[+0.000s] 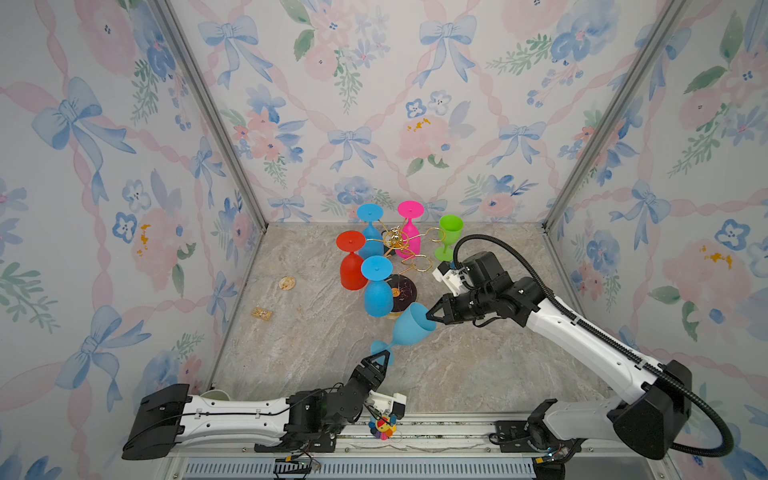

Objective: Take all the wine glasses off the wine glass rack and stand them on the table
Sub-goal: 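Lift the upright cyan glass with the right gripper while the left releases, then carry the cyan glass beside the lime green glass while the left withdraws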

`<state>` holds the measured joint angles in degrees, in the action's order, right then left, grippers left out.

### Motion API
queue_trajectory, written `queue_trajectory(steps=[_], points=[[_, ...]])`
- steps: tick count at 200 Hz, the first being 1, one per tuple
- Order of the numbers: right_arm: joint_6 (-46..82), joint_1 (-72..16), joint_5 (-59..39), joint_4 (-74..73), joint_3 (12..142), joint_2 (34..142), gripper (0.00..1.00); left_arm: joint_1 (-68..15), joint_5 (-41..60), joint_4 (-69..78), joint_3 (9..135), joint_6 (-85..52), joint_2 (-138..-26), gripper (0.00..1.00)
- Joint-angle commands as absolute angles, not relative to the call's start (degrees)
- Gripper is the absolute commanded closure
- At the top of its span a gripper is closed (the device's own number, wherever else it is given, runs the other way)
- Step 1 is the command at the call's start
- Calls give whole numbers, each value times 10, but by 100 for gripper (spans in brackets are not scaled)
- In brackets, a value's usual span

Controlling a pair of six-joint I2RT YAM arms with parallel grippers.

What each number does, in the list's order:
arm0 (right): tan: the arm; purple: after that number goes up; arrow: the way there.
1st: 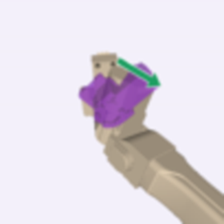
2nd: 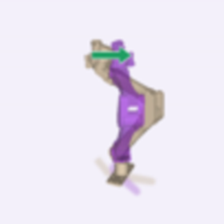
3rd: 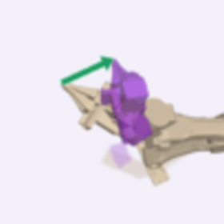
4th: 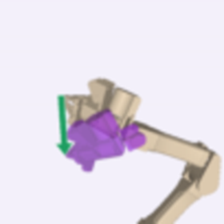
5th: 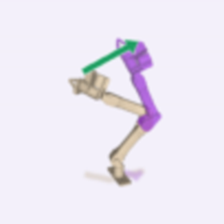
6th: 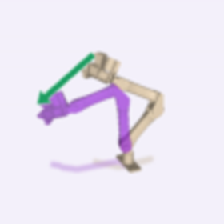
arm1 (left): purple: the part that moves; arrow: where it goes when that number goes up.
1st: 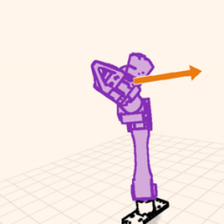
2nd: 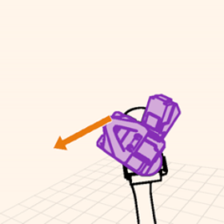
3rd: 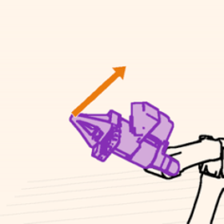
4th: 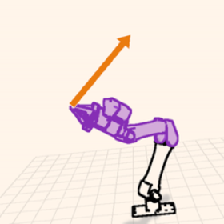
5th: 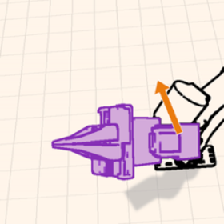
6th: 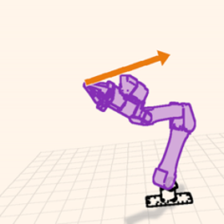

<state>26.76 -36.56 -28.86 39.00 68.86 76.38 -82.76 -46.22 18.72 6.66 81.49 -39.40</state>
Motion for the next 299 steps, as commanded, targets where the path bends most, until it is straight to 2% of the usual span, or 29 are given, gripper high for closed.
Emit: queue_trajectory(steps=[1, 39, 116, 169, 231, 299], points=[[264, -350, -251, 406, 692, 736, 100, -835, -449, 187, 72, 775, -385, 18], [250, -314, -202, 433, 685, 699, 100, -843, -423, 163, 110, 672, -382, 11], [175, -267, -27, 547, 734, 655, 100, -843, -369, 16, 285, 305, -445, 10], [150, -211, 31, 547, 773, 658, 100, -804, -365, -63, 366, 89, -441, 12], [106, -142, 76, 530, 855, 758, 100, -718, -352, -70, 335, -15, -367, 13], [99, -79, 73, 485, 945, 914, 100, -562, -275, -100, 334, -94, -352, 12]])
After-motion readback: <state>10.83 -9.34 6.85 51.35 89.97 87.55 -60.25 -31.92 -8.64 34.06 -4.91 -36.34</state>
